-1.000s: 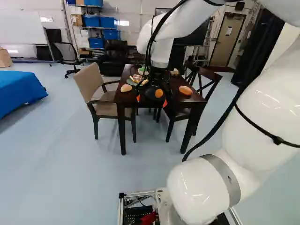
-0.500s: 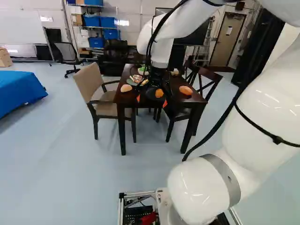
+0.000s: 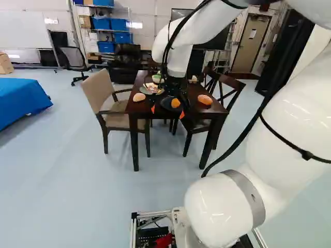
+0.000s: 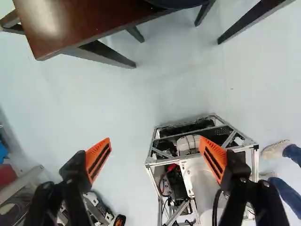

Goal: Move the croissant to the empty plate

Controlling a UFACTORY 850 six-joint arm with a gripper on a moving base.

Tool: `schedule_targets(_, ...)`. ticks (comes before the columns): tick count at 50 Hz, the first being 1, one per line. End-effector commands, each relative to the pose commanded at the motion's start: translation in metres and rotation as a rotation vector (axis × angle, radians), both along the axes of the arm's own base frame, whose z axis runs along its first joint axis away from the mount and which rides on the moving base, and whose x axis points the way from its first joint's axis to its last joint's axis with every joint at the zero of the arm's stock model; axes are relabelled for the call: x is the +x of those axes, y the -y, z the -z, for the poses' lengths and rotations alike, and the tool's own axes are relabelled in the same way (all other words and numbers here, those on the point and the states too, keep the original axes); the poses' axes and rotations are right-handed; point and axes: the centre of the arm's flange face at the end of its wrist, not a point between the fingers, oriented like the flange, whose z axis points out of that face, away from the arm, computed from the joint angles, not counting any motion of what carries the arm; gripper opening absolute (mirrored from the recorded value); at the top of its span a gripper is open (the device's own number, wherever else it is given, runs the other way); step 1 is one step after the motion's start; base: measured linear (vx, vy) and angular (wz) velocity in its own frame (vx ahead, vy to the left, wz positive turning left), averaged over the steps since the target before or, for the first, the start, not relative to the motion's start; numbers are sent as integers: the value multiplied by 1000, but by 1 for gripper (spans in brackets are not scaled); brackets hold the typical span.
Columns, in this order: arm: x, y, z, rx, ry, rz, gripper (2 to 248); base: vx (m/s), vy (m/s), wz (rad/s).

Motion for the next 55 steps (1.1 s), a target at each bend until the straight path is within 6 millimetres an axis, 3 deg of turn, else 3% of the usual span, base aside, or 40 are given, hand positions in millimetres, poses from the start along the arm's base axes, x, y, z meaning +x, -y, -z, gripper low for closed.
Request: schedule_targets(55, -14, 22, 53, -8, 270, -46, 247, 0, 0, 0)
